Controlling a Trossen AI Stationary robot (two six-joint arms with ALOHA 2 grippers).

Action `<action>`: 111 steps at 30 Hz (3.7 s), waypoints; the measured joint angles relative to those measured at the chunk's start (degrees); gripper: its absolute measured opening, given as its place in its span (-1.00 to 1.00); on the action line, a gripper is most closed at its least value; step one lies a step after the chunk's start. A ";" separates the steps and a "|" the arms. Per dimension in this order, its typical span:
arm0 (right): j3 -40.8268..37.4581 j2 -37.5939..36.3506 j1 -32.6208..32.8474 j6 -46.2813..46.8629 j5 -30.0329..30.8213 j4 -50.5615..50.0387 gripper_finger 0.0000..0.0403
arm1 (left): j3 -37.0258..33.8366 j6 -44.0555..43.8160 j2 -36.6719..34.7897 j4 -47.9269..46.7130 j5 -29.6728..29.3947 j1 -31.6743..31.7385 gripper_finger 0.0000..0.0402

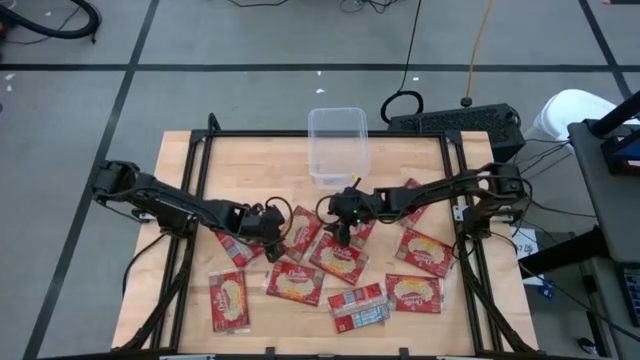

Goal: Sort popcorn bags into baskets
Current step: Put the red popcorn bag into the transparent container

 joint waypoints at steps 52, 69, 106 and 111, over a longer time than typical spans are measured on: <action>-3.41 6.67 5.03 -61.46 5.03 11.78 -0.94 | -2.45 -5.46 5.82 14.22 8.69 3.25 -0.79; -2.41 -14.78 13.75 -70.09 24.43 2.64 -0.89 | -2.12 -22.45 -26.76 10.24 5.82 6.10 -0.65; 6.85 -18.98 14.97 -77.48 34.64 -6.67 -0.75 | -2.01 -35.90 -10.06 45.57 39.39 18.06 -0.90; 6.81 -19.38 14.23 -69.55 36.84 -7.73 -0.54 | -2.01 -36.74 -10.28 48.28 39.22 20.53 -0.79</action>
